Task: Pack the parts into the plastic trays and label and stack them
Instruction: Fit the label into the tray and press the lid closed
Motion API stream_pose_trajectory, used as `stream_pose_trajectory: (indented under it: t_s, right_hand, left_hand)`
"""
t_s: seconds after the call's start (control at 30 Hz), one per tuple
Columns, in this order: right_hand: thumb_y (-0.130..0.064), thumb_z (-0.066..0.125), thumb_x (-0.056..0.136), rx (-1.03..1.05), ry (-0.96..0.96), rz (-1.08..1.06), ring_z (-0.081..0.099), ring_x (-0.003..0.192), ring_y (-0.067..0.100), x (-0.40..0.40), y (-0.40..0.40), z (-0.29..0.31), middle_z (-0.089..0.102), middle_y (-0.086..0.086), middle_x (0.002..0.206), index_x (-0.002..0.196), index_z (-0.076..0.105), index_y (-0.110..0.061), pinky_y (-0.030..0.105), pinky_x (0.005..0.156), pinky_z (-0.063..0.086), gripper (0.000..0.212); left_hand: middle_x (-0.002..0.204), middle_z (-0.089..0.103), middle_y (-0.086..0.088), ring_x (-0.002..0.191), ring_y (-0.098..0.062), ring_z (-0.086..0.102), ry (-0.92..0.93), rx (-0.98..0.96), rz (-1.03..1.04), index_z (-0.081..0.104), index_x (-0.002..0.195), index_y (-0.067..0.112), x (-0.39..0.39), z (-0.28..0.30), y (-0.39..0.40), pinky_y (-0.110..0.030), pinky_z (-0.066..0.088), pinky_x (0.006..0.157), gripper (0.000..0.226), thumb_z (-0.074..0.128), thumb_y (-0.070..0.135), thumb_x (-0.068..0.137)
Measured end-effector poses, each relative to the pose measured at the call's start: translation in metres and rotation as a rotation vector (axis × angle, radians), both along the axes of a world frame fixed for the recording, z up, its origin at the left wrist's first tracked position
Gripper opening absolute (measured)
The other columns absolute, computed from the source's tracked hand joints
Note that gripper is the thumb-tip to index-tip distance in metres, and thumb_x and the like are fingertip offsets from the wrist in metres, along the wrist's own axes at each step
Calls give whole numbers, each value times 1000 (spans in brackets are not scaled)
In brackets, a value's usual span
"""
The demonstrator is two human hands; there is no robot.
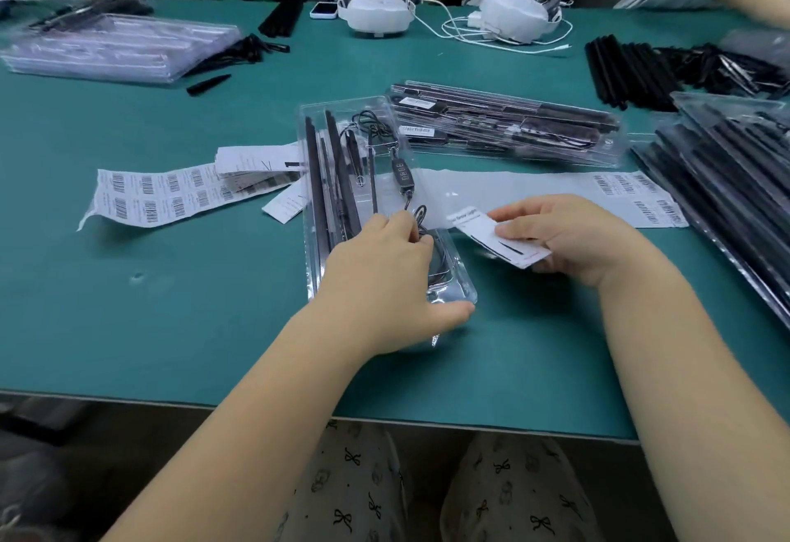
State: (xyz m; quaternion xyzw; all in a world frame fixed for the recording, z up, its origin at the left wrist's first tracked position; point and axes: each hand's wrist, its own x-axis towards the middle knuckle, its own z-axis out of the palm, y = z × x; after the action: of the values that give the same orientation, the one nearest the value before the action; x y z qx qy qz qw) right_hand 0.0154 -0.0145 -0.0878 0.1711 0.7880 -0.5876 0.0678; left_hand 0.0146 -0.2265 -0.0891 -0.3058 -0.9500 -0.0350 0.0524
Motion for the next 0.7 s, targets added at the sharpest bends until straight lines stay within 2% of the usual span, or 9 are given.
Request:
stream_pose_trajectory:
  t_s: [0.07, 0.13, 0.2, 0.23, 0.33, 0.4, 0.5, 0.57, 0.7]
  right_hand:
    - [-9, 65, 81, 25, -21, 24, 55, 52, 8, 1, 4, 0, 67, -2, 67, 82, 72, -18, 22, 50, 42, 11]
    - [-7, 65, 80, 38, -20, 44, 55, 56, 12, 3, 6, 1, 67, 2, 68, 78, 72, -16, 24, 54, 41, 12]
    - [-6, 65, 80, 44, -13, 59, 55, 55, 13, 4, 6, 3, 67, 2, 67, 76, 72, -14, 23, 52, 41, 11]
    - [-6, 65, 80, 42, -9, 58, 55, 54, 13, 4, 6, 4, 66, 3, 66, 75, 71, -13, 20, 49, 42, 11]
    - [-7, 66, 79, 15, 8, 50, 53, 52, 14, 6, 8, 7, 64, 5, 66, 69, 70, -12, 19, 46, 42, 12]
    - [-7, 67, 78, 9, 10, 70, 50, 55, 16, 8, 7, 7, 62, 9, 68, 67, 71, -12, 25, 51, 38, 13]
    - [-7, 67, 79, 24, 6, 89, 47, 51, 14, 8, 5, 6, 60, 6, 63, 70, 70, -12, 26, 51, 34, 11]
    - [-7, 66, 80, 32, 4, 86, 48, 49, 12, 7, 4, 6, 61, 3, 60, 70, 69, -12, 23, 48, 35, 12]
    - [-7, 66, 80, 22, 1, 71, 48, 52, 14, 7, 7, 6, 61, 4, 62, 71, 69, -12, 27, 53, 35, 11]
  left_hand:
    - [109, 42, 9, 95, -10, 30, -2, 10, 15, 56, 108, 24, 1, -1, 1, -27, 32, 68, 67, 31, 74, 71]
    - [113, 43, 8, 100, -13, 33, -1, 2, 19, 51, 122, 28, 5, -3, 1, -28, 34, 69, 72, 23, 72, 72]
    - [121, 47, 4, 109, -21, 38, 34, -5, -14, 40, 137, 33, 13, -8, 0, -30, 41, 72, 71, 18, 67, 78]
    - [123, 49, 0, 112, -25, 40, 44, 17, -26, 42, 137, 31, 18, -10, 0, -32, 45, 73, 67, 18, 63, 83]
    - [116, 56, -8, 116, -30, 41, 3, 207, -33, 57, 120, 17, 19, -14, -4, -45, 50, 81, 42, 32, 39, 95]
    - [114, 59, -10, 119, -32, 44, 22, 257, -62, 62, 107, 10, 17, -16, -5, -47, 50, 83, 41, 40, 42, 93]
    - [120, 60, -12, 116, -33, 53, 43, 267, -123, 67, 92, 11, 19, -16, -5, -43, 54, 75, 51, 45, 55, 83]
    - [120, 63, -6, 116, -31, 55, 64, 269, -142, 68, 85, 15, 21, -15, -5, -38, 51, 68, 43, 45, 51, 86]
    - [110, 68, -4, 94, -25, 65, 156, 291, -163, 68, 80, 15, 21, -13, -6, -33, 46, 60, 40, 38, 40, 92]
